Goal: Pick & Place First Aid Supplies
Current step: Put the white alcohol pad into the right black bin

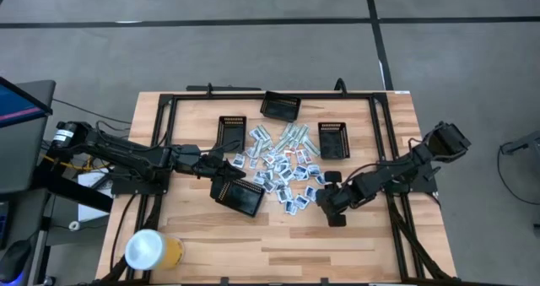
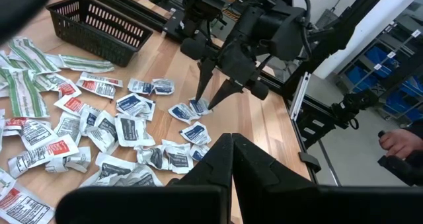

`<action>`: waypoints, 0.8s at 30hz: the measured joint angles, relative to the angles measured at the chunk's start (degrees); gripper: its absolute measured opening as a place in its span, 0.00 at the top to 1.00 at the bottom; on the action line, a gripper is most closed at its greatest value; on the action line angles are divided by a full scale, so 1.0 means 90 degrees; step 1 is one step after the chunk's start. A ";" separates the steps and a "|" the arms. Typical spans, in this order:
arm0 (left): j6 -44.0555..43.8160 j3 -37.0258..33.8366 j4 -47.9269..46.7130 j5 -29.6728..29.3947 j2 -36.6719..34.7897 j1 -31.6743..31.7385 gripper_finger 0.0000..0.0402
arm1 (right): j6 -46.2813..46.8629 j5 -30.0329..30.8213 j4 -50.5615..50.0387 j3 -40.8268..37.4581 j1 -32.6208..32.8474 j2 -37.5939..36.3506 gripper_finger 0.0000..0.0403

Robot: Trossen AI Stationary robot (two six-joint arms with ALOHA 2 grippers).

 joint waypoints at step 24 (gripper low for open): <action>0.0000 0.0000 -0.0002 0.0002 0.0000 0.0001 0.98 | 0.0022 0.0034 0.0241 0.0054 0.0199 0.0860 0.81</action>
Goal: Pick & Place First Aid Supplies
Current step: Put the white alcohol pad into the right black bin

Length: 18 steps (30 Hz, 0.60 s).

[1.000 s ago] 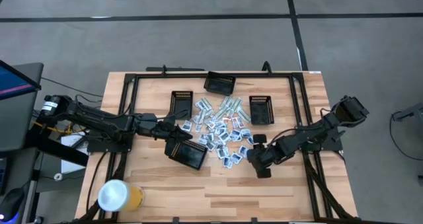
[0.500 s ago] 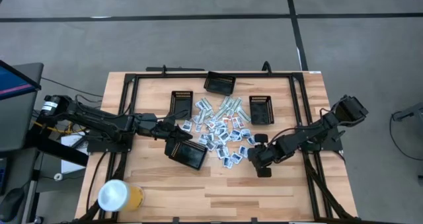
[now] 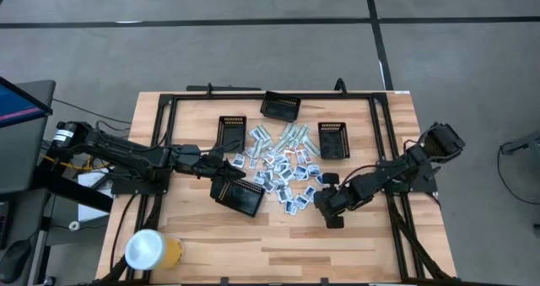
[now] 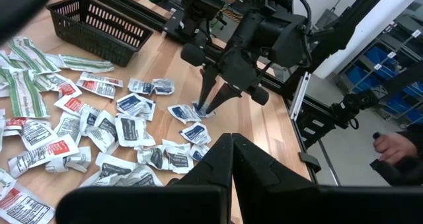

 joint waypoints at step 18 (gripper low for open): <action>0.0046 0.0000 0.0000 0.0000 0.0000 -0.0002 0.98 | -0.0377 -0.0163 -0.1061 0.0647 -0.0100 -0.0073 0.98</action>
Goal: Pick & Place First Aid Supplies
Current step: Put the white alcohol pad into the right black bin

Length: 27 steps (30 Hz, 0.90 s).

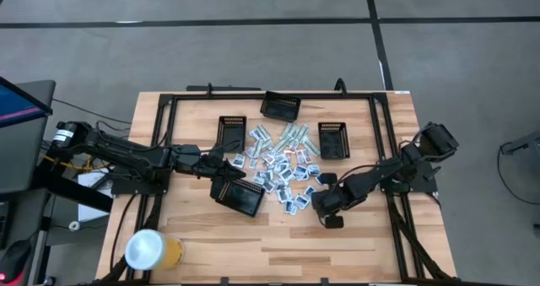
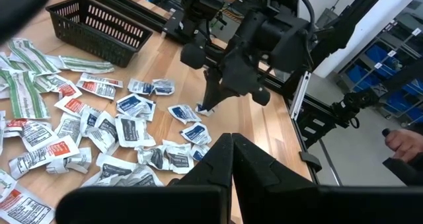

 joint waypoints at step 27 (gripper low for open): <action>-0.0024 0.0000 0.0000 0.0000 0.0000 0.0000 0.98 | -0.0348 0.1207 -0.0695 0.0147 -0.2520 -0.2976 0.99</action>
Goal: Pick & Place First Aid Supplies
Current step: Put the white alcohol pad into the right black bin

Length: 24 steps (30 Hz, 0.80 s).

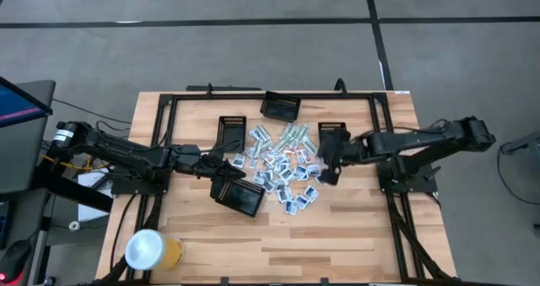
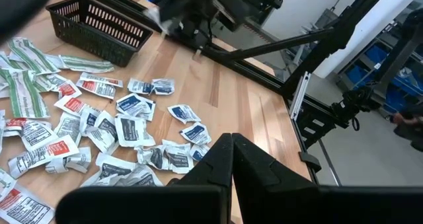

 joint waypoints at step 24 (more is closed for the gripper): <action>-0.0022 0.0000 0.0005 -0.0002 0.0002 0.0001 0.98 | -0.0283 -0.0270 -0.0731 0.0010 -0.2068 0.0304 0.85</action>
